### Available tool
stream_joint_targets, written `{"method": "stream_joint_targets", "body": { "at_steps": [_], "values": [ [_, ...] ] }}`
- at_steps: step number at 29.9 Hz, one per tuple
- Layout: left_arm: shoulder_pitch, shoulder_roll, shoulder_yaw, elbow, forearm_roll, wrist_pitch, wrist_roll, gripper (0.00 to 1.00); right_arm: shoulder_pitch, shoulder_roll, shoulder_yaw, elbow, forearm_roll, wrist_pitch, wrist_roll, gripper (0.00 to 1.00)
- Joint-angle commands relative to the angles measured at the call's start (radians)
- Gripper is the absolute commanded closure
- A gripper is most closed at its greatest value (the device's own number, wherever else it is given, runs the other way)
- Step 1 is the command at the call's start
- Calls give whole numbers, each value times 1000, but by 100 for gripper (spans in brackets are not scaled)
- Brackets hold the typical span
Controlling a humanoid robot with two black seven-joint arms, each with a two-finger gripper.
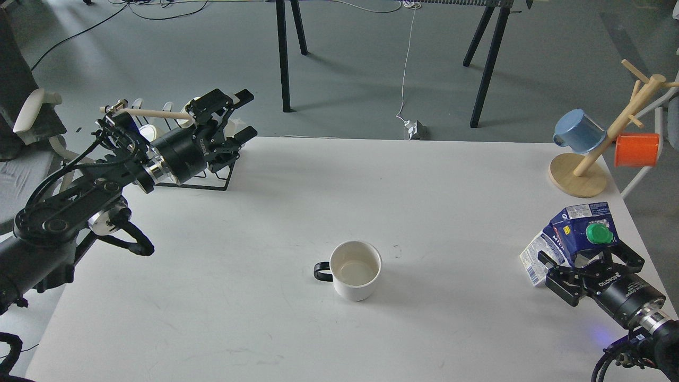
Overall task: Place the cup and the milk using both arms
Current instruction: 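Carry the milk carton with the right gripper beside the white mug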
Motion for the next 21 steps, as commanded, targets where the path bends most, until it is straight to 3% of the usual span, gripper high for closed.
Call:
{"method": "stream_joint_targets", "body": {
  "at_steps": [1, 3, 5, 12, 21],
  "values": [
    [0, 0, 0, 1, 0, 0, 0, 9, 2, 9, 0, 9, -4, 0, 0, 43],
    [0, 0, 0, 1, 0, 0, 0, 9, 2, 9, -2, 11, -4, 0, 0, 58],
    [2, 0, 0, 3, 1, 0, 0, 9, 2, 9, 0, 18, -4, 0, 0, 61],
    [2, -9, 1, 38, 0, 0, 0, 9, 3, 13, 0, 83, -4, 0, 0, 61],
    [2, -3, 3, 40, 1, 0, 0, 9, 67, 122, -112, 155, -68, 0, 0, 61]
  ]
}}
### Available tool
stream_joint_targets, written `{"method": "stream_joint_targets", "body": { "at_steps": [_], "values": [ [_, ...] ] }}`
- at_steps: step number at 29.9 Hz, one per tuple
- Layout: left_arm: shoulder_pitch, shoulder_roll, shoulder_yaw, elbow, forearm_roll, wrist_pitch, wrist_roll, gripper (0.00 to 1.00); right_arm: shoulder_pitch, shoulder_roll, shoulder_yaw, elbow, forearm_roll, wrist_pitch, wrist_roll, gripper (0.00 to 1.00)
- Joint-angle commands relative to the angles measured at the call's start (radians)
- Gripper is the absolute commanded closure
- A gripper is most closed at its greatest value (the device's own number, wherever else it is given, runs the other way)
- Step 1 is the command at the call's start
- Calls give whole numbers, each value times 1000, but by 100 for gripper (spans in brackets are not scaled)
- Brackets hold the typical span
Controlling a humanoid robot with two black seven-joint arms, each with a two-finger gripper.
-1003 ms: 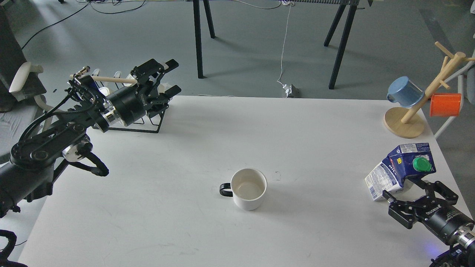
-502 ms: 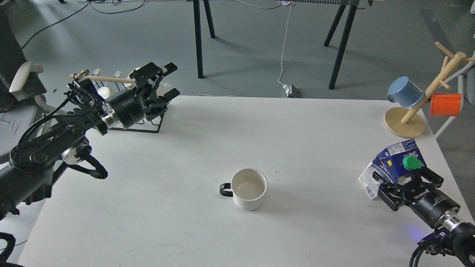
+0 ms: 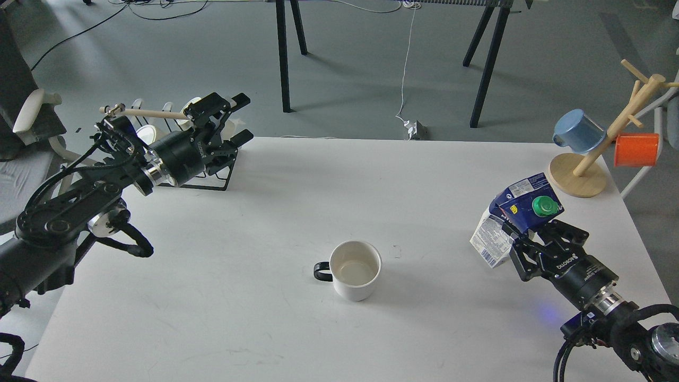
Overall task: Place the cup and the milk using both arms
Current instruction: 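Carry the milk carton with the right gripper beside the white mug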
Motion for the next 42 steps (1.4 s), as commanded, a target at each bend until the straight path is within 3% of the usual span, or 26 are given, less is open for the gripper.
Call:
{"method": "stream_joint_targets", "body": {
  "at_steps": [1, 22, 25, 31, 42],
  "values": [
    [0, 7, 0, 0, -1, 0, 0, 9, 22, 26, -83, 25, -50, 0, 0, 61],
    [5, 12, 3, 2, 2, 0, 0, 9, 42, 58, -174, 77, -196, 0, 0, 59],
    [5, 18, 3, 0, 2, 0, 0, 9, 48, 78, -175, 71, -225, 0, 0, 48],
    [5, 21, 3, 0, 2, 0, 0, 9, 40, 90, -177, 80, -228, 0, 0, 4],
    [3, 21, 3, 0, 2, 0, 0, 9, -96, -19, -154, 160, -224, 0, 0, 2]
  ]
}}
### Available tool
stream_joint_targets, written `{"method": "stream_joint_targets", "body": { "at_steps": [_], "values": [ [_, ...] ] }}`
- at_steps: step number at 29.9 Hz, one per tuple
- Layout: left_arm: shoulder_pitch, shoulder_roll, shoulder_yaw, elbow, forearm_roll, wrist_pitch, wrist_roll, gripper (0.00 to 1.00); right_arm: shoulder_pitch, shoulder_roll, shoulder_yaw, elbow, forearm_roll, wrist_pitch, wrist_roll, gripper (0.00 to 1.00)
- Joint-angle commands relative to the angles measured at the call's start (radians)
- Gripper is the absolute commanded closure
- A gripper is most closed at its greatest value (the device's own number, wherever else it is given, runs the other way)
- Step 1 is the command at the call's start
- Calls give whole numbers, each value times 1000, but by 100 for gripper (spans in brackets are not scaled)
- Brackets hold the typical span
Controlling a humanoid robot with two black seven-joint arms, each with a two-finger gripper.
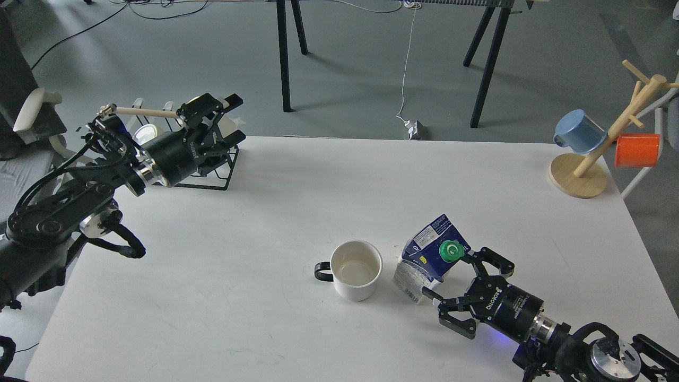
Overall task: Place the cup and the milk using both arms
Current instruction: 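Release the carton and withdraw the right gripper away from it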
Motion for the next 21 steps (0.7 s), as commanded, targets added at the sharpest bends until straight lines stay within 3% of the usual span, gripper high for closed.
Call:
{"method": "stream_joint_targets", "body": {
  "at_steps": [1, 6, 13, 17, 21],
  "values": [
    [0, -1, 0, 0, -1, 0, 0, 8, -71, -53, 5, 30, 1, 0, 0, 2],
    [0, -7, -6, 0, -2, 0, 0, 8, -176, -149, 66, 22, 5, 0, 0, 2],
    [-2, 8, -12, 0, -4, 0, 0, 8, -266, -237, 366, -59, 15, 0, 0, 1],
    [4, 28, -11, 0, -5, 0, 0, 7, -229, -252, 485, -113, 19, 0, 0, 1],
    [20, 45, -12, 0, -11, 0, 0, 7, -67, -282, 471, -150, 13, 0, 0, 1]
  ]
}}
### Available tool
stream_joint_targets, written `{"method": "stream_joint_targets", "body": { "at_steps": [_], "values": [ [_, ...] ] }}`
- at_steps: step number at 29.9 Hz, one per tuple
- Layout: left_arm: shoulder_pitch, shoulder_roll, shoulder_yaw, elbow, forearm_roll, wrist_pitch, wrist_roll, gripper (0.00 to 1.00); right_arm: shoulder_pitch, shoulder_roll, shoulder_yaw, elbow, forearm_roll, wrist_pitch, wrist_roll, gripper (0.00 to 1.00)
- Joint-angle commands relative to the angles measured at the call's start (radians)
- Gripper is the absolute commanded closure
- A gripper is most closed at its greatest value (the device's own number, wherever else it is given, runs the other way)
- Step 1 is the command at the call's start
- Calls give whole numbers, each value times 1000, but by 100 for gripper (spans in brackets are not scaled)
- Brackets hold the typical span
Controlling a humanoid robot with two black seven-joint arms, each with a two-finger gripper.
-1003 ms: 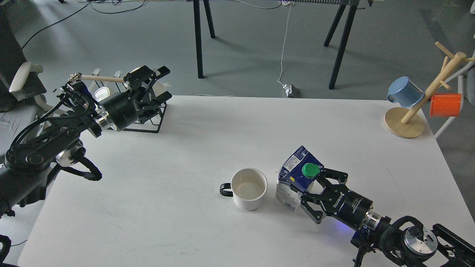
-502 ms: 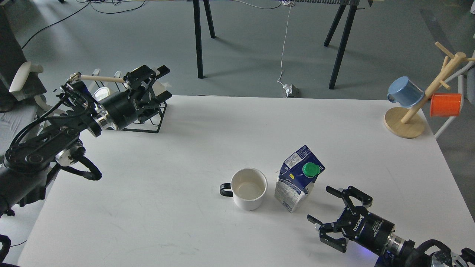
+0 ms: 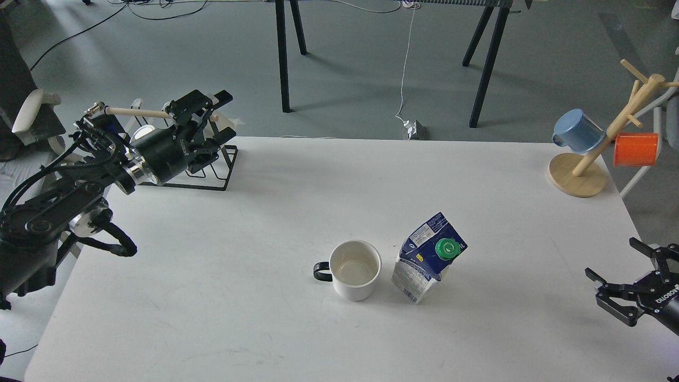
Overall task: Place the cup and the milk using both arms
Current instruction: 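Release the carton and withdraw the right gripper away from it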
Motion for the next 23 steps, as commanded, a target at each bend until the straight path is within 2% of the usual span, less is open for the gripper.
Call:
{"method": "stream_joint_targets", "body": {
  "at_steps": [1, 10, 23],
  "values": [
    [12, 14, -1, 2, -8, 0, 0, 7, 144, -21, -19, -39, -5, 0, 0, 1],
    [10, 20, -4, 8, -9, 0, 0, 7, 449, -11, -187, -196, -8, 0, 0, 1],
    [10, 54, -22, 8, -11, 0, 0, 7, 498, 51, -195, -222, -8, 0, 0, 1]
  ]
}}
